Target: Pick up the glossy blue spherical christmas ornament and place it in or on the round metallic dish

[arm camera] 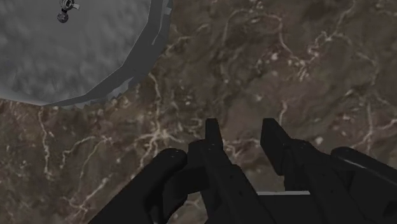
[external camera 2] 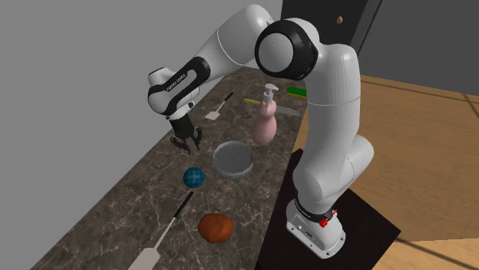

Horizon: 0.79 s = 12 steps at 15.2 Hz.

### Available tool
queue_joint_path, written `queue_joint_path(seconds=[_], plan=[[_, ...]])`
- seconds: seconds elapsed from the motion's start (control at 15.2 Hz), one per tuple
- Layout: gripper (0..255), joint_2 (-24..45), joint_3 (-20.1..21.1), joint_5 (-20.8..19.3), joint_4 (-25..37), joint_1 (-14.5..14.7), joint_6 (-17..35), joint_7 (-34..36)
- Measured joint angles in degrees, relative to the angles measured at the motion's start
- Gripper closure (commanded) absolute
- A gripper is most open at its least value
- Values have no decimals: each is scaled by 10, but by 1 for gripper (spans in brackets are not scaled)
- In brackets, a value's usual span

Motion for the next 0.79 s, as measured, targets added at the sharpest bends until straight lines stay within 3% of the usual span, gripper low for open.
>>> queue_joint_path(seconds=[0.13, 0.26, 0.46, 0.59, 0.66, 0.79], plan=[[0, -22, 25, 26, -35, -20, 36, -67], [0, -65, 64, 79, -90, -60, 81, -194], [0, -139, 128, 202, -173, -121, 127, -429], [0, -190, 156, 300, -214, -153, 122, -610], [0, -203, 159, 332, -226, -160, 120, -677], [0, -209, 162, 357, -240, -163, 126, -729]])
